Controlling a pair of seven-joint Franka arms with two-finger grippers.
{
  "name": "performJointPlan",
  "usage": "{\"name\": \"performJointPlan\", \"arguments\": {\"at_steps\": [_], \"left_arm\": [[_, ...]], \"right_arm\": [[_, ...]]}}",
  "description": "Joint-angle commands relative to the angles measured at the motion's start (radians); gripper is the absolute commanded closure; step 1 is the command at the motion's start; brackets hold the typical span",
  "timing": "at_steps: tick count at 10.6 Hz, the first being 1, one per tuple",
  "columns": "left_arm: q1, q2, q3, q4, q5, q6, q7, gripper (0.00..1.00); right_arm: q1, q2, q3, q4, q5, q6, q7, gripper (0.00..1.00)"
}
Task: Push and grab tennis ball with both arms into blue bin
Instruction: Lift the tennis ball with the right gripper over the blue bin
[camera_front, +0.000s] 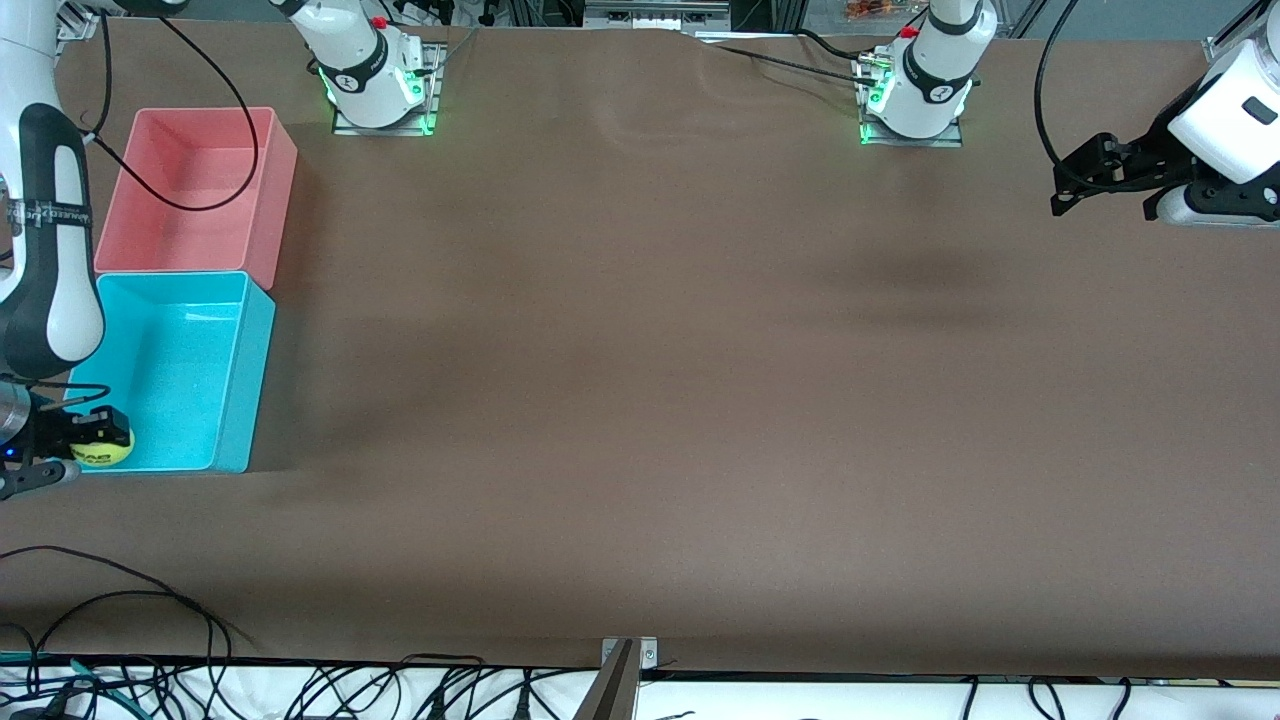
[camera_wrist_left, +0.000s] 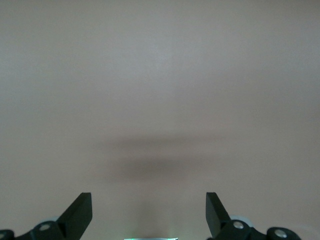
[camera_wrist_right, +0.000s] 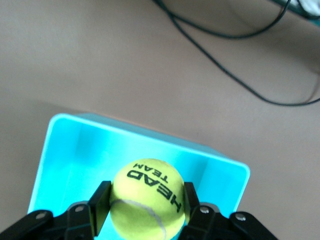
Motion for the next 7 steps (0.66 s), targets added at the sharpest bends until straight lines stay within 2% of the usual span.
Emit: {"name": "performJointPlan", "arguments": {"at_steps": [1,7], "left_arm": [[0.0,0.015,0.0,0.035,-0.002,-0.02,-0.006,0.0],[-0.003,0.015,0.0,0.036,-0.003,-0.02,-0.006,0.0]], "right_arm": [[-0.031,-0.085,0.005,-0.21,-0.012,0.095,-0.013,0.64],[-0.054,-0.128,-0.045,-0.377,-0.013,0.086,-0.071,0.65]]}}
